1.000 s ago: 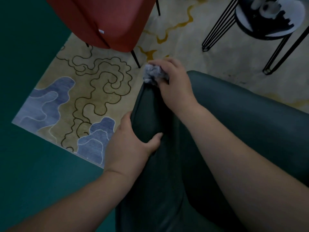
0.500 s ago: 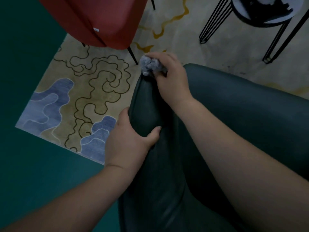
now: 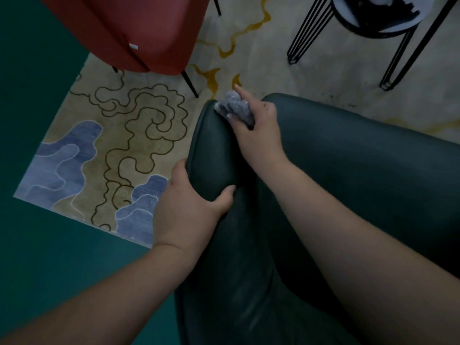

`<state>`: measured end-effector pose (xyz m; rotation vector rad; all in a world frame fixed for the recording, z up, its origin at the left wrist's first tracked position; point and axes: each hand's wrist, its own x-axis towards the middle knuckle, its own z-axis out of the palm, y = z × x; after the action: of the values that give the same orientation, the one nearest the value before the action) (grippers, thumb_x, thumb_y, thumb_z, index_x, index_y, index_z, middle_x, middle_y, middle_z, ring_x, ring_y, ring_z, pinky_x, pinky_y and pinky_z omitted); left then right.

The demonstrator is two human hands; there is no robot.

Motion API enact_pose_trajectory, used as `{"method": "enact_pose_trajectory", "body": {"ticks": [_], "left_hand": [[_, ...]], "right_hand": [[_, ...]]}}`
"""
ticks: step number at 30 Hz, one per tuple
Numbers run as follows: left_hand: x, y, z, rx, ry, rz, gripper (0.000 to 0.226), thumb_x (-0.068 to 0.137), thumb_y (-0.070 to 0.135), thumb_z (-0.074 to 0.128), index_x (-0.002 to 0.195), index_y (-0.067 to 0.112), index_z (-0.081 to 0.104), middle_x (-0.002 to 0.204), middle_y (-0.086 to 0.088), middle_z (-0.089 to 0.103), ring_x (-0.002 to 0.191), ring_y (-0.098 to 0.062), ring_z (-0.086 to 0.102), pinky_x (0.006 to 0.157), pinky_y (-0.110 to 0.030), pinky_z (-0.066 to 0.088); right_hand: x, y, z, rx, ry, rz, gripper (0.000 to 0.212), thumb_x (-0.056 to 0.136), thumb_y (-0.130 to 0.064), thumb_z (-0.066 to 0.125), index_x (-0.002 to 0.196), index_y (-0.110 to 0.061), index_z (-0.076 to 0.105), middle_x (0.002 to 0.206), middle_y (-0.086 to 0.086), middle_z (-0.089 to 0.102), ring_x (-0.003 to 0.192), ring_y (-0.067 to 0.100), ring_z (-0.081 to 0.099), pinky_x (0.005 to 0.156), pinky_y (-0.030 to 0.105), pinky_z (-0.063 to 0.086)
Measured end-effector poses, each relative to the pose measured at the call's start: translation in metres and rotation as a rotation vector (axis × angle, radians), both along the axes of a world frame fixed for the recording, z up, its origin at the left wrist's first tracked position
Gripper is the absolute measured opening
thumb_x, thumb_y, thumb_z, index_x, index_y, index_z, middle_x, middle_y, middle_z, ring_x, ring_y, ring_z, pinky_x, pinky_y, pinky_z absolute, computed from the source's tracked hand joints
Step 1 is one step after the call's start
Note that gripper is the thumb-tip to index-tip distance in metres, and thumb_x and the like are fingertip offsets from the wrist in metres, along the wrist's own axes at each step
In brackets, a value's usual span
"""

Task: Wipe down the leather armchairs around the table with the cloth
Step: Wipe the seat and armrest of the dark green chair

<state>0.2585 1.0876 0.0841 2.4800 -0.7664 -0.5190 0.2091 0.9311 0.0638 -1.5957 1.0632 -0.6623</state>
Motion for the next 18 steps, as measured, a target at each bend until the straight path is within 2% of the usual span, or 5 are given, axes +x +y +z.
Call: {"method": "enact_pose_trajectory", "body": {"ticks": [4,7,11,15,18], "left_hand": [[0.0,-0.001,0.0,0.018,0.004,0.0,0.075,0.059,0.064,0.067,0.123,0.033,0.044,0.103,0.006,0.062,0.089,-0.019,0.058,0.069,-0.027,0.038],[0.0,-0.002,0.0,0.011,0.035,0.0,0.076,0.058,0.064,0.067,0.124,0.034,0.044,0.107,0.008,0.063,0.084,-0.013,0.054,0.07,-0.026,0.039],[0.001,-0.001,0.001,0.005,0.007,-0.005,0.067,0.061,0.062,0.07,0.116,0.035,0.044,0.088,0.018,0.054,0.076,-0.009,0.047,0.066,-0.027,0.037],[0.001,0.0,0.001,0.0,0.005,-0.015,0.061,0.061,0.064,0.07,0.109,0.04,0.042,0.077,0.022,0.046,0.067,-0.004,0.045,0.058,-0.026,0.037],[0.001,0.0,-0.001,-0.016,-0.006,-0.022,0.059,0.061,0.063,0.069,0.109,0.039,0.043,0.082,0.02,0.051,0.068,-0.002,0.045,0.058,-0.023,0.036]], "right_hand": [[-0.034,0.053,-0.008,-0.034,-0.07,0.047,0.051,0.084,-0.005,0.066,0.13,-0.025,0.055,0.102,0.002,0.039,0.089,-0.003,0.046,0.087,0.004,0.036],[-0.071,0.09,-0.008,-0.004,-0.085,0.075,0.051,0.082,-0.002,0.067,0.124,-0.031,0.058,0.101,-0.001,0.042,0.094,-0.001,0.048,0.088,0.006,0.037],[-0.051,0.055,0.008,-0.006,-0.045,0.073,0.046,0.081,-0.009,0.07,0.122,-0.028,0.061,0.103,0.001,0.04,0.096,0.005,0.048,0.087,0.005,0.037],[0.003,0.019,0.017,-0.247,0.016,0.253,0.043,0.077,-0.029,0.076,0.119,-0.025,0.066,0.106,0.004,0.041,0.101,0.016,0.046,0.097,0.024,0.04],[0.001,0.004,-0.006,-0.214,-0.009,0.164,0.036,0.083,-0.021,0.071,0.119,-0.022,0.066,0.104,0.007,0.042,0.092,0.008,0.046,0.089,0.007,0.037]]}}
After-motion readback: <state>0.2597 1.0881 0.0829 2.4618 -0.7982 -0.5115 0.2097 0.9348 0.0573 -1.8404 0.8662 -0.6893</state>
